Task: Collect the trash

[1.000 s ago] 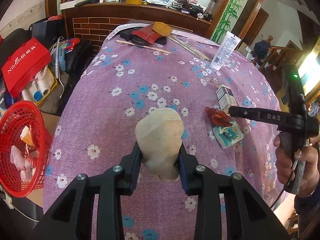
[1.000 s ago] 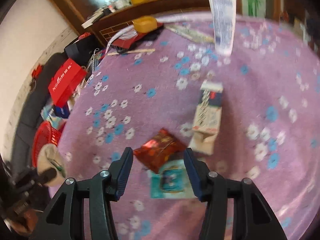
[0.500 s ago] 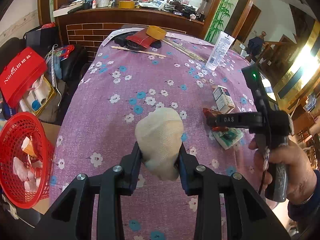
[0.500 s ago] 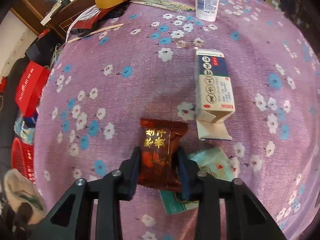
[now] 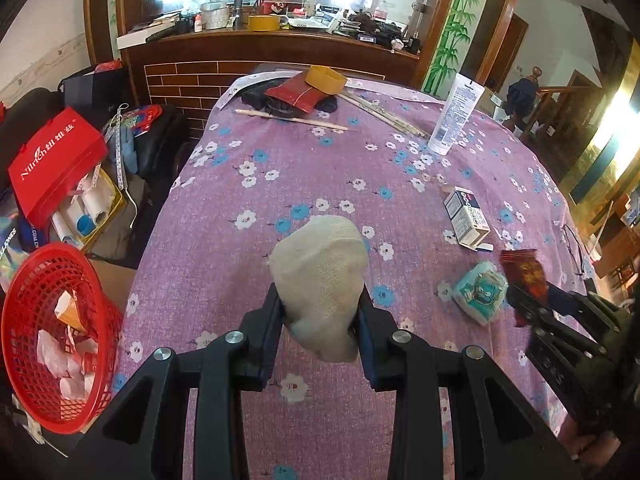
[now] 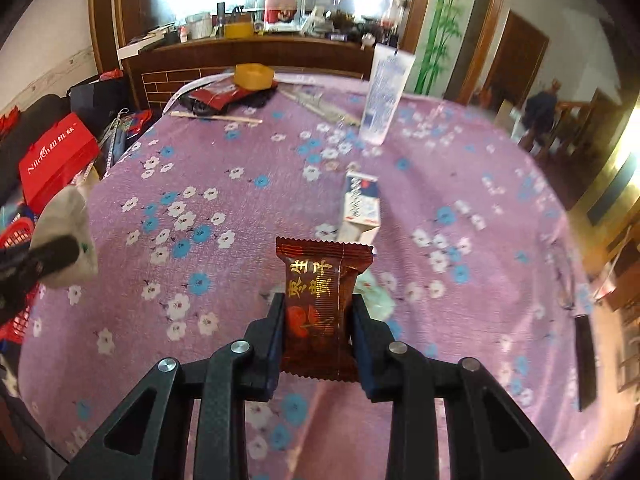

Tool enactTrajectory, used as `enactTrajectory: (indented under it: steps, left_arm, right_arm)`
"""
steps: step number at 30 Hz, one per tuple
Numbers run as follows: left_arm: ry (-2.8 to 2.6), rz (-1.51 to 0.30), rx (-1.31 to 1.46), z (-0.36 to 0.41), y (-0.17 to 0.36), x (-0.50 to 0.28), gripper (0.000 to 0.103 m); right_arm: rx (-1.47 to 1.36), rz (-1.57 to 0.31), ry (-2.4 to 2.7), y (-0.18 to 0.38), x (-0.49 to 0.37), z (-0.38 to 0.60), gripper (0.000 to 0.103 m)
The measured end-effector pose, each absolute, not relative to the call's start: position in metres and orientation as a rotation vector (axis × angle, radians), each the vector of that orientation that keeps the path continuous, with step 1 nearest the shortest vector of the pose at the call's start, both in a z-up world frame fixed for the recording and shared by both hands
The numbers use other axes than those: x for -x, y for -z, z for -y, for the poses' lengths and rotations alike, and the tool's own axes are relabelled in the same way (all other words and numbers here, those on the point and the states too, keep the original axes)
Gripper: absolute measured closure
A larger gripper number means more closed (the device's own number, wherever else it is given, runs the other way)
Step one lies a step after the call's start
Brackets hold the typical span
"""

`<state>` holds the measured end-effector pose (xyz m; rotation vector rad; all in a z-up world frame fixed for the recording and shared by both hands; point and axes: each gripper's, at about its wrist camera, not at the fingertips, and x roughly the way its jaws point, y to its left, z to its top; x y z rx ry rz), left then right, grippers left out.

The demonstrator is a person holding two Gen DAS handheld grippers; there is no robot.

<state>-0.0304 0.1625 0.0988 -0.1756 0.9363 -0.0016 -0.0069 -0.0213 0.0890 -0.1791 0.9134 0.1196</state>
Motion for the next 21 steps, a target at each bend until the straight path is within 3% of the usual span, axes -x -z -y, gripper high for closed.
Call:
enactTrajectory:
  steps: [21]
  left_arm:
    - [0.042, -0.934, 0.079, -0.139, -0.094, 0.034, 0.071]
  right_arm:
    - [0.167, -0.856, -0.08, -0.103, 0.022, 0.03, 0.07]
